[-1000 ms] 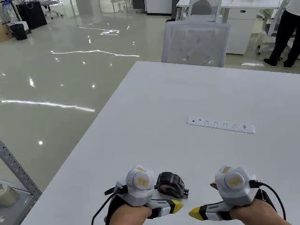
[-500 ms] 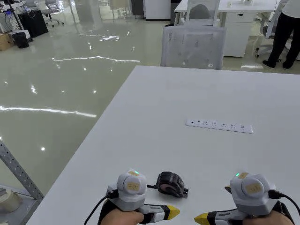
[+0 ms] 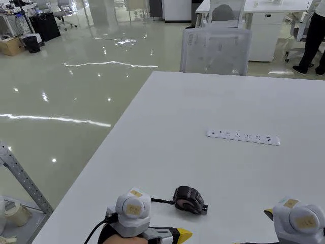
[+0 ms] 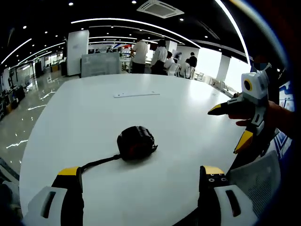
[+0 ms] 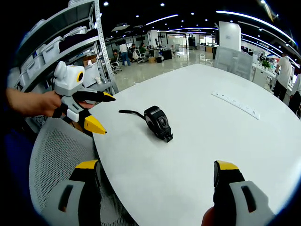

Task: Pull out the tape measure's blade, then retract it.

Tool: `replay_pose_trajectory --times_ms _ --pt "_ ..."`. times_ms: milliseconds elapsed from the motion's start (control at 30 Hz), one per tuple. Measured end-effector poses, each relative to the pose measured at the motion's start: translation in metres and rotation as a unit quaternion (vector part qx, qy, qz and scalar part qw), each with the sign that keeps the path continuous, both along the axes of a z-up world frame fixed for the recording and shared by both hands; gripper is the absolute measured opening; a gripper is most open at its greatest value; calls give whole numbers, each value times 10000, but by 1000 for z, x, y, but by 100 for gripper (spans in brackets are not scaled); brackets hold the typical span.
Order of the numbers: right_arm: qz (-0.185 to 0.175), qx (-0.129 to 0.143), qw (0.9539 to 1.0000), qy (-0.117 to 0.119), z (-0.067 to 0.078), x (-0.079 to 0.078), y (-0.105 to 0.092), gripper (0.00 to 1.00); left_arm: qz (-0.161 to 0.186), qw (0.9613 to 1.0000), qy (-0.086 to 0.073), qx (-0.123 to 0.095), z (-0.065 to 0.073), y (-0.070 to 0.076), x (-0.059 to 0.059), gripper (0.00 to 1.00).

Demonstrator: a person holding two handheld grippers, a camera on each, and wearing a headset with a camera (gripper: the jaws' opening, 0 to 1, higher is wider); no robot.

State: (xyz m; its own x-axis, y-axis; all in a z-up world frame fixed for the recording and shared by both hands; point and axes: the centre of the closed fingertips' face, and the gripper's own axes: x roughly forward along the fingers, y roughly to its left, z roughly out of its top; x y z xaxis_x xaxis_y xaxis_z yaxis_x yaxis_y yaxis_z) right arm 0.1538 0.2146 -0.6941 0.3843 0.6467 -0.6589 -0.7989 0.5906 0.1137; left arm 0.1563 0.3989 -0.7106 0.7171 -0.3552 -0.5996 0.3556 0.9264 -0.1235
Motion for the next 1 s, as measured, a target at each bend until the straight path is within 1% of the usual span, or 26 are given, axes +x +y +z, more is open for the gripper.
replay_pose_trajectory --times_ms 67,200,300,367,467,567,667,733,800,867,900,1000 --pt "-33 -11 10000 -20 3 -2 -4 99 -33 10000 15 -18 1 1 -3 100" --pt "-102 9 9999 -59 12 -8 -9 100 -115 9999 -22 -26 6 2 -8 100" --pt "-133 -18 9999 -65 17 -13 -12 100 -139 9998 -97 53 5 8 -13 100" --pt "-160 -50 9998 -98 19 -14 -16 100 -120 9999 -67 -14 5 11 -19 100" --pt "-219 -47 9996 -140 24 -15 -20 100 -129 9999 -95 0 8 15 -25 100" --pt "-287 -68 9994 -153 30 -18 -23 100 -88 9998 -164 33 14 23 -28 100" --pt "-306 -104 9993 -200 34 -21 -28 100 -122 9998 -167 35 20 28 -34 100" --pt "-357 -105 9991 -224 38 -24 -31 100 -183 9995 -201 166 22 33 -35 100" --pt "-368 -118 9990 -242 40 -27 -34 100 -213 9995 -198 154 24 35 -36 100" --pt "-397 -138 9987 -276 42 -30 -39 100 -237 9994 -232 133 29 38 -37 100" --pt "-401 -159 9987 -285 43 -32 -41 100 -261 9993 -237 148 32 38 -38 100" --pt "-449 -194 9982 -337 48 -35 -50 100 -312 9990 -230 209 36 41 -42 100"
